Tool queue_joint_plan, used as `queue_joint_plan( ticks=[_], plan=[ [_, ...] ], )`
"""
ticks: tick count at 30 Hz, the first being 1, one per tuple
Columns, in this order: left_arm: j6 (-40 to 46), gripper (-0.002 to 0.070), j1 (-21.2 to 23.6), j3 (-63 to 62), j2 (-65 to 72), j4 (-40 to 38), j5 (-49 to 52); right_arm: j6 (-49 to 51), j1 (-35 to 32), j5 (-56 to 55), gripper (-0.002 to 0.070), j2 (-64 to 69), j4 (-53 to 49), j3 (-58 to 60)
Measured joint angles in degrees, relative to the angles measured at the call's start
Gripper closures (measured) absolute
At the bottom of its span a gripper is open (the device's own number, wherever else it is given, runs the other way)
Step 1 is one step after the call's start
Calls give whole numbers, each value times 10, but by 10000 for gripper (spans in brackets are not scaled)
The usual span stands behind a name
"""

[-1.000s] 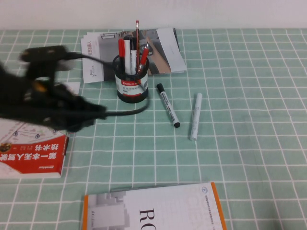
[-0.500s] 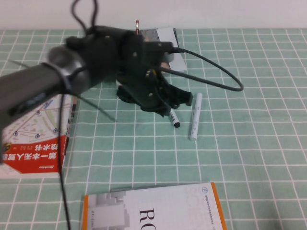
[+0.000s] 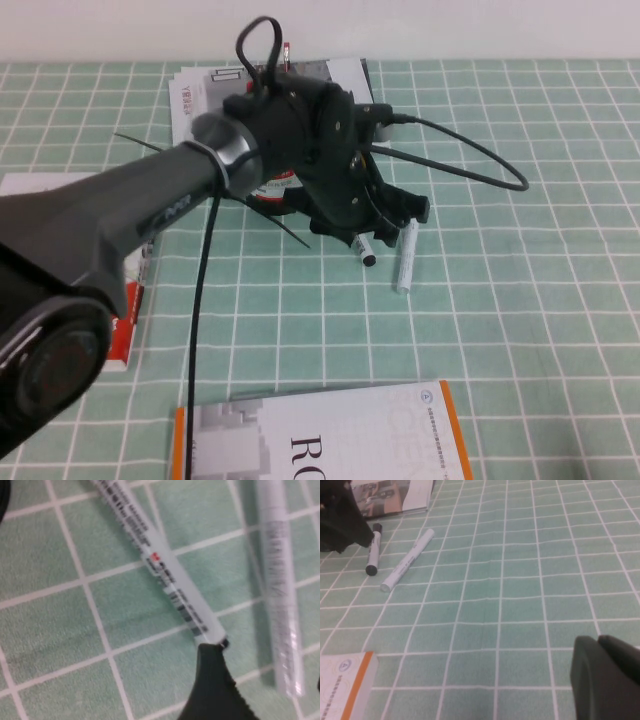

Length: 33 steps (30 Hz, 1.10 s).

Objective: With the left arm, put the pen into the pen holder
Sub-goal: Pick up the pen on the table

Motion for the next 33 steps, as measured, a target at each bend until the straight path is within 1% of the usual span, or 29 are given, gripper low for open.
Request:
queue_joint_plan(
  ticks=[7,12,19,30,33],
  plan=[
    [-55,281,0,-4,23,42,-27,0,0,0,696,0,0,0],
    [-60,280,0,-29,46,52,-29,0,0,0,696,0,0,0],
    [-77,279,0,-64,74,88,-2,0,0,0,696,0,0,0],
    [-83,280,2,-80,94,92,2,0,0,0,696,0,0,0],
    [-83,291,2,-81,97,95,6,0,0,0,696,0,0,0]
  ],
)
